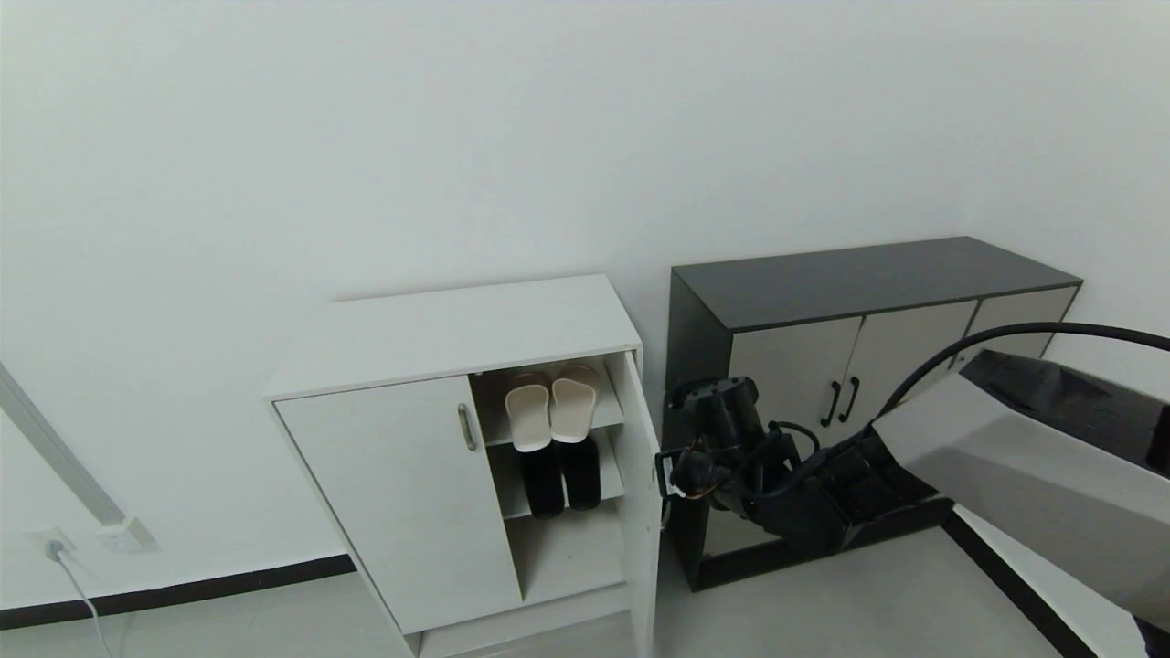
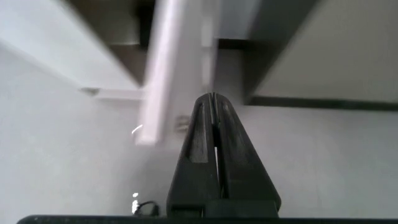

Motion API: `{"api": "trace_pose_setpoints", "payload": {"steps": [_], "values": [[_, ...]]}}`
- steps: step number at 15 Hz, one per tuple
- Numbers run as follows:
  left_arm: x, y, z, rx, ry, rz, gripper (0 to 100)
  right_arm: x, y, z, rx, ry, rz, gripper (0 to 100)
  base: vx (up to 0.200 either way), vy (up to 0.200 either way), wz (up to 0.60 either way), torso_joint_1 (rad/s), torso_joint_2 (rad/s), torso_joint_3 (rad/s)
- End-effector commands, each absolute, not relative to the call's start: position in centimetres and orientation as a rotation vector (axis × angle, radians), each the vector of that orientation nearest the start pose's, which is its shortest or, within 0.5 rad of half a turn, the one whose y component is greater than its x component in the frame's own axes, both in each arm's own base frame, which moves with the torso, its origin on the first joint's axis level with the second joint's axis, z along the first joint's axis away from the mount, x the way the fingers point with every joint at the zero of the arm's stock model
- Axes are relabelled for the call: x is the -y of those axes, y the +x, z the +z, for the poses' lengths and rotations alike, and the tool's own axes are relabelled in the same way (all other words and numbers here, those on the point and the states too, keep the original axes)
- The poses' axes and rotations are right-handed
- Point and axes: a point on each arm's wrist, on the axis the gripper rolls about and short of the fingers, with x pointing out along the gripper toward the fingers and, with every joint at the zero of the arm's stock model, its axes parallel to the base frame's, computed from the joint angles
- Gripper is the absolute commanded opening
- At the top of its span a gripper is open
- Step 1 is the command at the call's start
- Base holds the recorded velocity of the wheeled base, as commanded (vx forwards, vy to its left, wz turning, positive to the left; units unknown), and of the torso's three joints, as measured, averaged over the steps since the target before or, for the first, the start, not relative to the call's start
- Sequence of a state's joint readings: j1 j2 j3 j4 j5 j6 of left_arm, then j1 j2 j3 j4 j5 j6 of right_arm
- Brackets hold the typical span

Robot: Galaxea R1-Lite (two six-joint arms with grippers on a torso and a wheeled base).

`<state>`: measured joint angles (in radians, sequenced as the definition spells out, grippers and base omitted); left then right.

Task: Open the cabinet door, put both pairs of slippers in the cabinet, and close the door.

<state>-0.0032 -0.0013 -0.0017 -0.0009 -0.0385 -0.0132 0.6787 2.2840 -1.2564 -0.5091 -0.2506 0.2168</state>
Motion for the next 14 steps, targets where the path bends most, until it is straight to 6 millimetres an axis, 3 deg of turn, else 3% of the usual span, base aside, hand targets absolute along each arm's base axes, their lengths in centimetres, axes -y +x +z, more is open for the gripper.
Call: {"api": "trace_pose_setpoints", "payload": {"steps": [1,5,7,10,14], "values": [[0.1,-2.3,7.6,0.003,-0.014,-0.043,0,-28.7,32.5,8.7,-0.481,0.011,0.439,0,0.000,0.000,0.00,0.000,0.00,0.000],[0.1,-2.3,7.6,0.003,-0.014,-0.041,0,-30.1,27.9,11.5,-0.460,0.038,0.621,0,0.000,0.000,0.00,0.000,0.00,0.000],[0.1,-2.3,7.6,0.003,-0.014,-0.043,0,-28.5,25.7,12.2,-0.436,-0.087,0.751,0,0.000,0.000,0.00,0.000,0.00,0.000],[0.1,-2.3,7.6,0.003,-0.014,-0.043,0,-27.6,25.7,12.9,-0.388,-0.077,0.761,0,0.000,0.000,0.00,0.000,0.00,0.000],[0.1,-2.3,7.6,0.001,-0.014,-0.041,0,-27.4,25.7,12.5,-0.371,-0.074,0.766,0,0.000,0.000,0.00,0.000,0.00,0.000]]}}
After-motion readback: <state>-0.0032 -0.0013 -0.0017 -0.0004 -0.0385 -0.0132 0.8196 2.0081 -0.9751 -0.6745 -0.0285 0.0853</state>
